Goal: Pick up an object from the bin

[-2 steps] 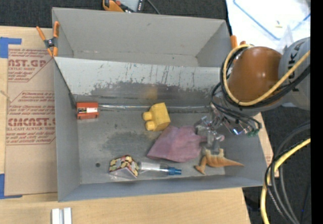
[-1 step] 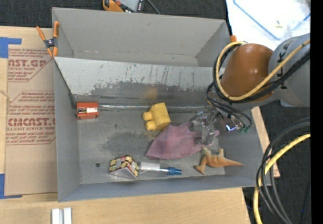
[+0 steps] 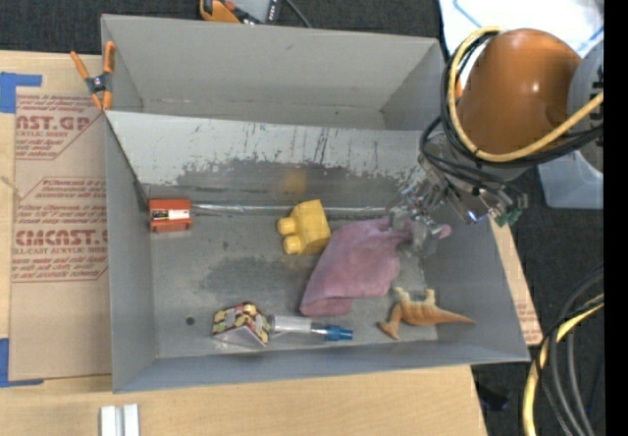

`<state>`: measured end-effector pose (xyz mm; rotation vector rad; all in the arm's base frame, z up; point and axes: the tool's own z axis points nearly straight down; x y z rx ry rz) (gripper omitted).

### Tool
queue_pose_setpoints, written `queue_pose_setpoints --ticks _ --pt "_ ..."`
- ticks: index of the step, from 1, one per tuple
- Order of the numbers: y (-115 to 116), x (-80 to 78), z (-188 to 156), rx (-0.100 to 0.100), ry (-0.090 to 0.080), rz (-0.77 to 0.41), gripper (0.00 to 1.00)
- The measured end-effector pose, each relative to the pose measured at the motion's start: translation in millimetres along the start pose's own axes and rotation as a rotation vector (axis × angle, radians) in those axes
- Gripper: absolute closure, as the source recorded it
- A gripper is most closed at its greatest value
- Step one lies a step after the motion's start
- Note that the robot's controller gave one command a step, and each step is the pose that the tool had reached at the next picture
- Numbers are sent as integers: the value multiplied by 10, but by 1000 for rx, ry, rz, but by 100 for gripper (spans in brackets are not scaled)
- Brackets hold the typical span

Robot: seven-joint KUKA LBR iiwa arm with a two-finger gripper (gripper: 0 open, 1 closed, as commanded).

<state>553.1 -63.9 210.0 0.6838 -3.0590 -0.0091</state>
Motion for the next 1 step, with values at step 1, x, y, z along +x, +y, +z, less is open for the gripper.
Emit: queue_pose_setpoints --ticks 1 --pt "-50 43 -251 3 -8 -76 100"
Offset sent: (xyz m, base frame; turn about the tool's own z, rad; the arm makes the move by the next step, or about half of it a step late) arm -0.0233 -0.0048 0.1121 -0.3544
